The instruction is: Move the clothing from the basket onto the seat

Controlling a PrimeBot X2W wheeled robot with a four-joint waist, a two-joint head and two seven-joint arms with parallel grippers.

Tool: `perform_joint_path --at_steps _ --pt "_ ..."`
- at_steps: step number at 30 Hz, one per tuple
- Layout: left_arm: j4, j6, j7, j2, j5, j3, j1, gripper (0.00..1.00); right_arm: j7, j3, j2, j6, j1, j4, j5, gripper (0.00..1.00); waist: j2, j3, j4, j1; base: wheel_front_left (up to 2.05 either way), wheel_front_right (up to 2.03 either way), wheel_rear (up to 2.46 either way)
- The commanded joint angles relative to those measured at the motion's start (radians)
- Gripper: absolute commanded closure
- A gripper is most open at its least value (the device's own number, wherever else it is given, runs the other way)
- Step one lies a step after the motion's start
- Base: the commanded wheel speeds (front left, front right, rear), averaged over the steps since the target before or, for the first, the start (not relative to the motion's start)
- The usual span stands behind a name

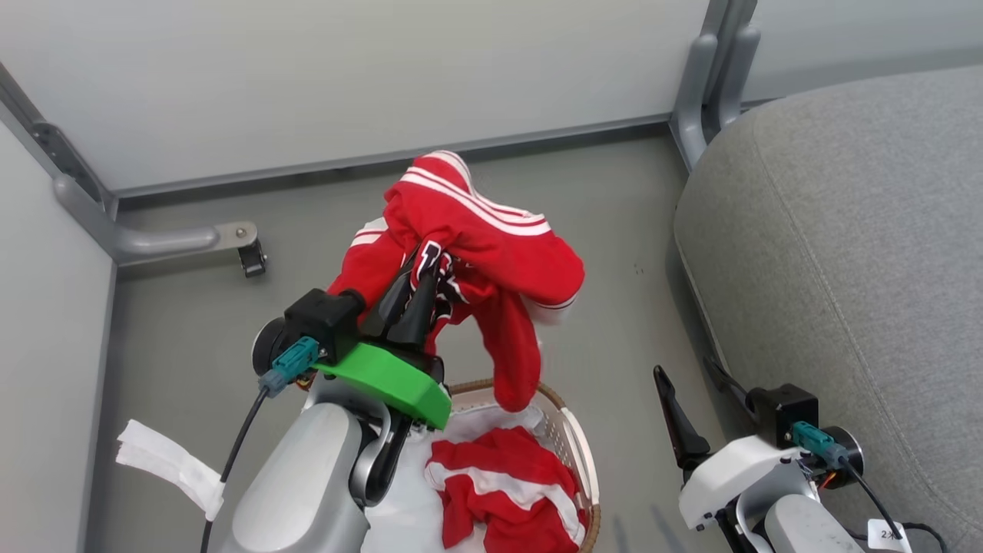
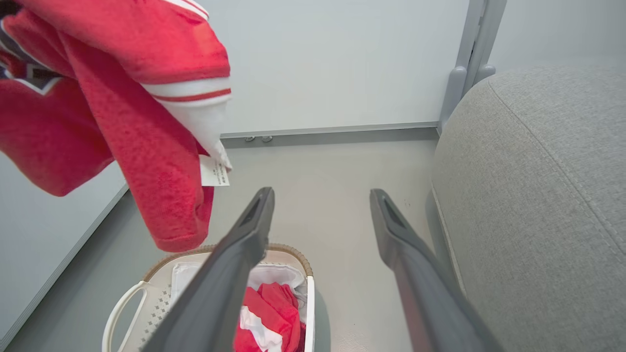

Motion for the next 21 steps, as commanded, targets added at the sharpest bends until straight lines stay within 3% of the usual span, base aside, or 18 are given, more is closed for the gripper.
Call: perform_joint_path --at_steps 1,14,21 --pt "-0.021 0.002 -0.001 0.001 -0.019 -0.002 0.017 1.00 -0.002 0.001 -0.004 -0.001 0.017 -0.003 0.002 0.00 -0.0001 -0.032 0.001 0.0001 0.00 0.00 0.00" --pt "-0.080 0.021 -0.001 0.001 -0.049 -0.031 0.003 1.00 -0.002 0.015 -0.003 -0.001 0.024 -0.022 0.005 0.00 -0.0001 -0.035 -0.007 0.0001 0.00 0.00 0.00" --pt "-0.068 0.020 -0.001 0.001 -0.046 -0.036 -0.003 1.00 -0.002 0.127 -0.005 -0.001 -0.052 -0.135 -0.030 0.00 -0.0001 -0.019 -0.008 0.0001 0.00 0.00 0.00"
